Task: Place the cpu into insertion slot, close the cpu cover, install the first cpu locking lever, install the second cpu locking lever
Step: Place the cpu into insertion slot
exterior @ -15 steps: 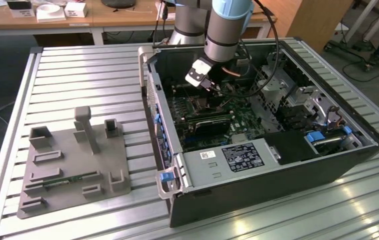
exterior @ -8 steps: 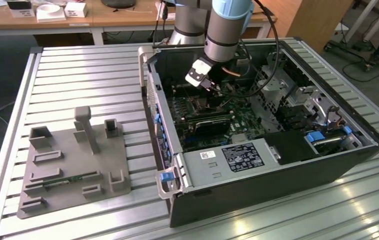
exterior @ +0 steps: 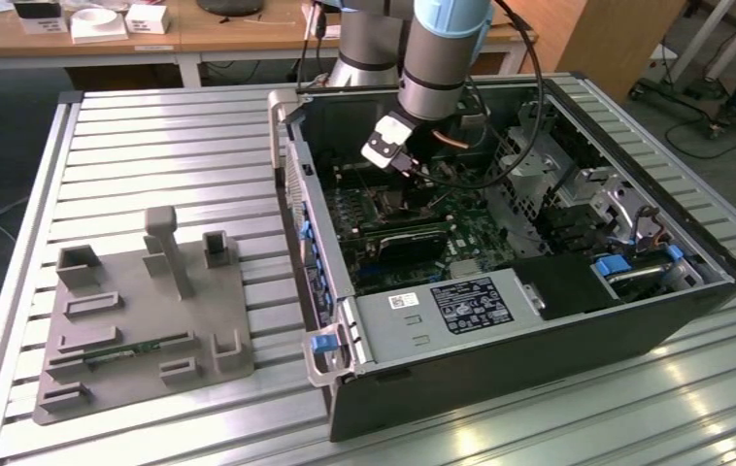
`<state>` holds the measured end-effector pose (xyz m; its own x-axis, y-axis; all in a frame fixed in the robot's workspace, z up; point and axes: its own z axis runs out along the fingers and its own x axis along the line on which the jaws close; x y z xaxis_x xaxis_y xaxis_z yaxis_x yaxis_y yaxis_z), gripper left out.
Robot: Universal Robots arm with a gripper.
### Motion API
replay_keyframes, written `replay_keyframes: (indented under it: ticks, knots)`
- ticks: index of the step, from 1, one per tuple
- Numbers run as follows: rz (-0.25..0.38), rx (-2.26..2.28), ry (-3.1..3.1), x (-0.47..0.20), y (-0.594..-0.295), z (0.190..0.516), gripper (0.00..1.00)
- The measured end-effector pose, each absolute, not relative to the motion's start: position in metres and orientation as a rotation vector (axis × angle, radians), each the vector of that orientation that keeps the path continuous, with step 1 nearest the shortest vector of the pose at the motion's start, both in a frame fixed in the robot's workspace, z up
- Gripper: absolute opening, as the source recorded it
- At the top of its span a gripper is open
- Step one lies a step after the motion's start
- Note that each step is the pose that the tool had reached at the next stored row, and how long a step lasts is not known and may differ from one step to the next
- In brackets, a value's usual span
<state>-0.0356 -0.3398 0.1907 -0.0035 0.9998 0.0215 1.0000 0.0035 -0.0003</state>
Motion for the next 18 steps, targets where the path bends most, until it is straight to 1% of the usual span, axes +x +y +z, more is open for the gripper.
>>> replay_keyframes:
  ticks: [9, 11, 12, 18]
  knots:
    - [-0.024, -2.206, -2.214, -0.0355, -0.3398, 0.1904, 0.54]
    - [-0.027, -2.206, -2.214, -0.0353, -0.3394, 0.1898, 0.55]
    - [-0.026, -2.206, -2.214, -0.0354, -0.3395, 0.1898, 0.61]
    - [-0.024, -2.206, -2.214, -0.0356, -0.3398, 0.1903, 0.61]
